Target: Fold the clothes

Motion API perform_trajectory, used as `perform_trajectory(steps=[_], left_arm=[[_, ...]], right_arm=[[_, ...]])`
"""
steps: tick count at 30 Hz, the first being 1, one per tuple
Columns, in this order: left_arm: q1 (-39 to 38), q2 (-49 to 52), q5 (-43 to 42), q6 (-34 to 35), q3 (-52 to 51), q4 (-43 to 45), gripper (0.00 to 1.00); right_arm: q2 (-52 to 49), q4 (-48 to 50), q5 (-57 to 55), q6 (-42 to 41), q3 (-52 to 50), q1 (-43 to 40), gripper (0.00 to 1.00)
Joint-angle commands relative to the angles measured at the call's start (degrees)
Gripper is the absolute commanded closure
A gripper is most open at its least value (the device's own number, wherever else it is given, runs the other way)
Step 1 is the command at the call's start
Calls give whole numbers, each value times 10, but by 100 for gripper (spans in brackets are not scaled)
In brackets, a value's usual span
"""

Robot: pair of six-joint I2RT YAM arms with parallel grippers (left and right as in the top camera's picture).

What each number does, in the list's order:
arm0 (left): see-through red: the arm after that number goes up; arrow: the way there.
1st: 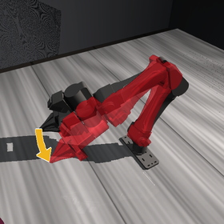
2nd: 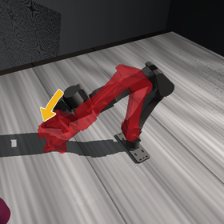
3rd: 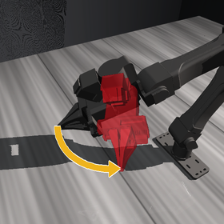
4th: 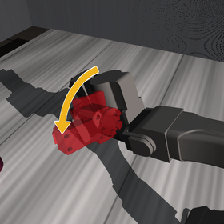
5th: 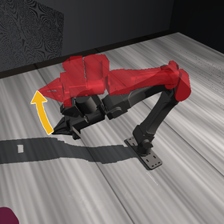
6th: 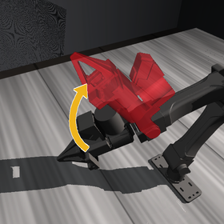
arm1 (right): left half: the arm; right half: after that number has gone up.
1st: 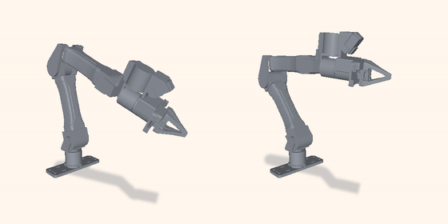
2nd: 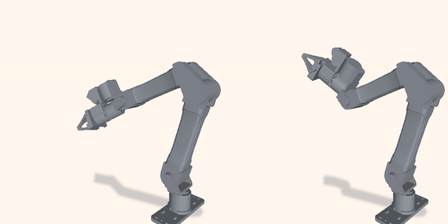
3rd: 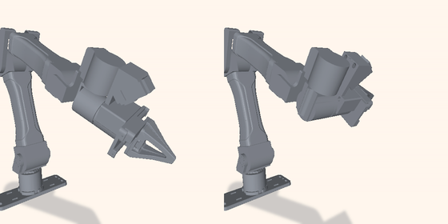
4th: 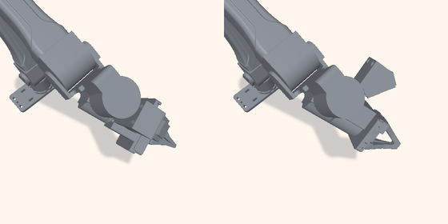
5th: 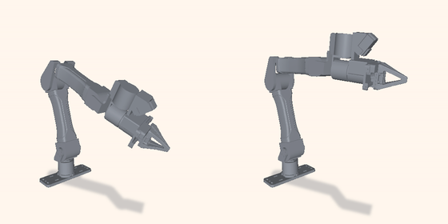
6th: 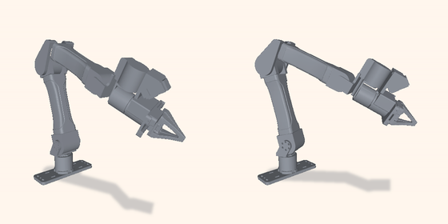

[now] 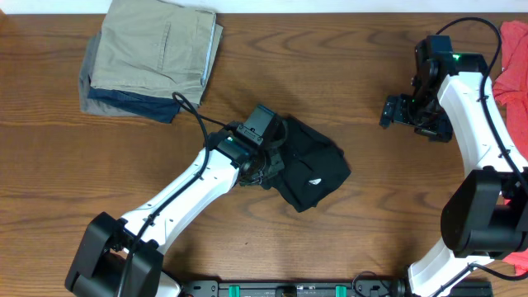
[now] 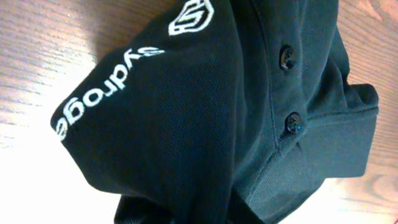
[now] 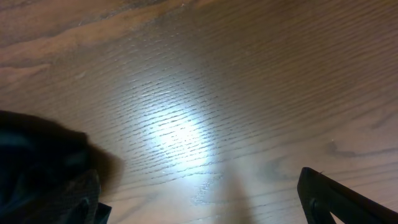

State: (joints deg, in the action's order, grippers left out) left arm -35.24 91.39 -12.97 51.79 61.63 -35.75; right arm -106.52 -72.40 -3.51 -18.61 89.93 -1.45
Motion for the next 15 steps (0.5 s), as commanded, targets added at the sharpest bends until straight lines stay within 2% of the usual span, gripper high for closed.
perform_trajectory(steps=[1,6,10,15], left_arm=[[2,-2,-6,-7,6,-1,83],[1,3,-5,-7,5,2,83],[1,12,-5,-8,5,18,94],[1,35,-5,-9,5,38,94]], right_arm=[[4,0,-8,7,1,-3,1],[4,0,-8,7,1,-3,1],[4,0,-8,7,1,-3,1],[4,0,-8,7,1,-3,1]])
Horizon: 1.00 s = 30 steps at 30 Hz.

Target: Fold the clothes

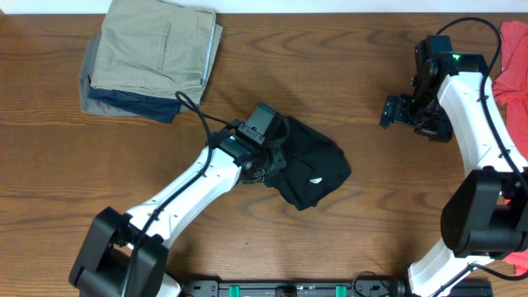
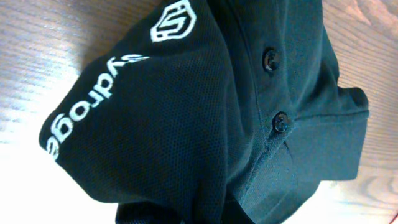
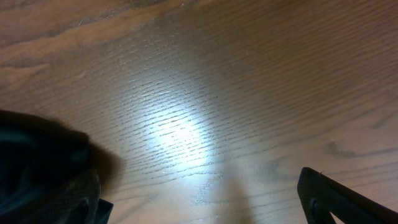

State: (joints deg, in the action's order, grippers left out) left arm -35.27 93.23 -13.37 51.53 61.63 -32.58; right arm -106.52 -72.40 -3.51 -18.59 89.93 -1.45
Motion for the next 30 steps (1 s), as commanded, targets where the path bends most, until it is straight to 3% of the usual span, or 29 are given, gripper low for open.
perform_trajectory(steps=[1,7,15,19,20,23,25,30], left_arm=[[2,22,-2,-10,5,11,94],[2,57,-1,-36,5,23,94],[2,94,-1,-128,-5,53,94],[6,97,-1,-129,-16,41,94],[6,97,-1,-129,-16,31,89],[6,97,0,-129,-16,7,53],[6,97,16,-117,-16,-13,48],[15,94,40,-84,-14,-69,48]], right_arm=[[4,0,-7,7,1,-3,1],[4,0,-7,7,1,-3,1],[4,0,-8,7,1,-3,1],[4,0,-8,7,1,-3,1],[4,0,-8,7,1,-3,1],[4,0,-7,7,1,-3,1],[4,0,-8,6,1,-3,1],[4,0,-8,7,1,-3,1]])
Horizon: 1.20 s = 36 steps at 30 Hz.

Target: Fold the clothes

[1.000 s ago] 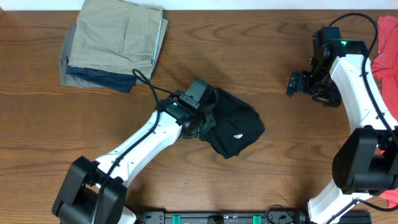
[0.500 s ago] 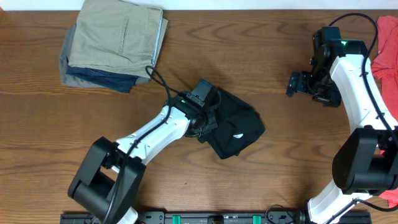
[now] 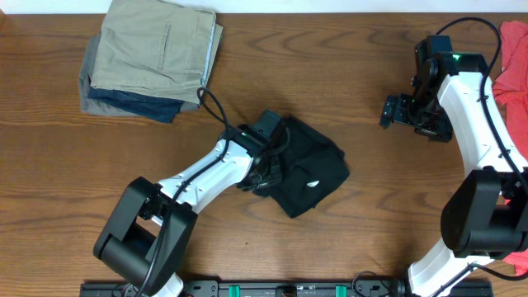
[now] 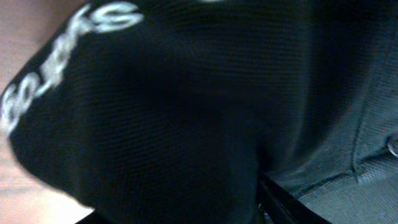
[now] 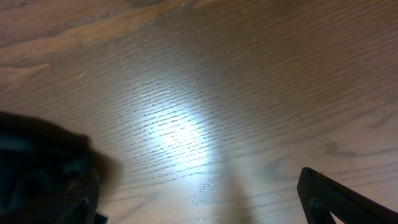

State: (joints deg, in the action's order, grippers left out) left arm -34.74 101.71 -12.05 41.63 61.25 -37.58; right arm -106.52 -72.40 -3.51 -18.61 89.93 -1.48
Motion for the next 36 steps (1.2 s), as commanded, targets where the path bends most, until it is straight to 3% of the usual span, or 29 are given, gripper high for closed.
perform_trajectory(steps=[1,13,19,36], left_arm=[[13,7,27,15,-9,-24,48],[51,-99,26,0,-3,-38,48],[56,-144,26,22,-3,-49,41],[63,-71,-94,58,-14,-20,45]], right_arm=[[4,0,-8,7,1,-3,1],[4,0,-8,7,1,-3,1],[4,0,-8,7,1,-3,1],[4,0,-8,7,1,-3,1]])
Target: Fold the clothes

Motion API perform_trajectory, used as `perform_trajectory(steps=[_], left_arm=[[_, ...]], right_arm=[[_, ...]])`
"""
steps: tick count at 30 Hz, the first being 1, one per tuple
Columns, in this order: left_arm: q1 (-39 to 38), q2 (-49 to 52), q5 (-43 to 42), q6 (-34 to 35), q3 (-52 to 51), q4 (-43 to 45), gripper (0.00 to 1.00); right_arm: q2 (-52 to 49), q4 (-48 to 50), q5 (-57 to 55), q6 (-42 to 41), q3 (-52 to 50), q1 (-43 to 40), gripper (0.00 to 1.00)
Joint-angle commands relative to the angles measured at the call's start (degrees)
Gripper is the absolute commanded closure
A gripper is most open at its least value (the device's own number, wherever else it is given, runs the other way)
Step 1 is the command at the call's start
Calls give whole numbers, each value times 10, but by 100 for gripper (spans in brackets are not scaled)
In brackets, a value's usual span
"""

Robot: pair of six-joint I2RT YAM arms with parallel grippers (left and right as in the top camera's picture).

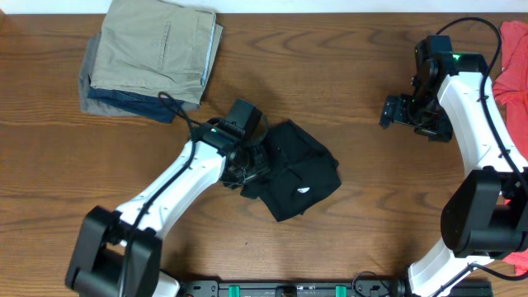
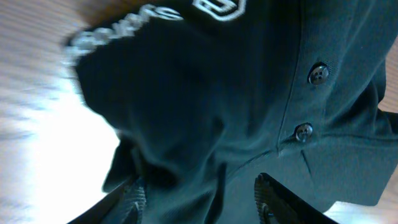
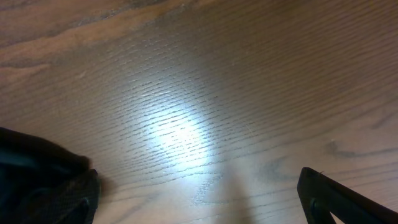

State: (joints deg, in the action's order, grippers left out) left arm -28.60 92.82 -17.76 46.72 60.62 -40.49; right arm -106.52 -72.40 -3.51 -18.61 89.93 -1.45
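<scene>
A black polo shirt [image 1: 301,177] lies bunched in a small bundle at mid table. The left wrist view shows its buttons, placket and white logo [image 2: 249,93]. My left gripper [image 1: 252,165] is at the bundle's left edge. Its fingers [image 2: 140,199] stand part way closed, with a thick fold of the black cloth pinched between them. My right gripper [image 1: 389,111] hangs open over bare wood at the far right. Nothing lies between its fingers [image 3: 336,199].
A stack of folded clothes sits at the back left, with khaki trousers [image 1: 153,49] on top of blue denim [image 1: 124,103]. A red garment [image 1: 516,58] lies at the right edge. Brown wood table [image 1: 99,173] shows around the shirt.
My left gripper and the black shirt bundle both sit further left on the table. The left wrist view has cleared: both fingers now show with cloth between them. My right arm is unchanged.
At first my left gripper sat at the left side of the folded black shirt, its fingers hidden under cloth. Then it was pressed close into the bundle. Now the gripper and bundle are a little further left. My right gripper stayed open at the far right throughout.
</scene>
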Motion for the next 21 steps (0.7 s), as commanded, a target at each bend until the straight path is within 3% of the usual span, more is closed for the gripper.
perform_trajectory(steps=[1,5,8,9,21], left_arm=[[1,24,-38,7,-7,15,46],[1,33,-43,7,-7,20,58],[1,33,-43,7,-7,20,81],[1,33,-43,7,-7,20,94],[2,24,16,-8,-8,-40,94]], right_arm=[[4,0,-8,7,1,-3,1],[4,0,-7,7,1,2,1],[4,0,-8,7,1,2,1],[4,0,-8,7,1,2,1],[4,0,-8,7,1,3,1]])
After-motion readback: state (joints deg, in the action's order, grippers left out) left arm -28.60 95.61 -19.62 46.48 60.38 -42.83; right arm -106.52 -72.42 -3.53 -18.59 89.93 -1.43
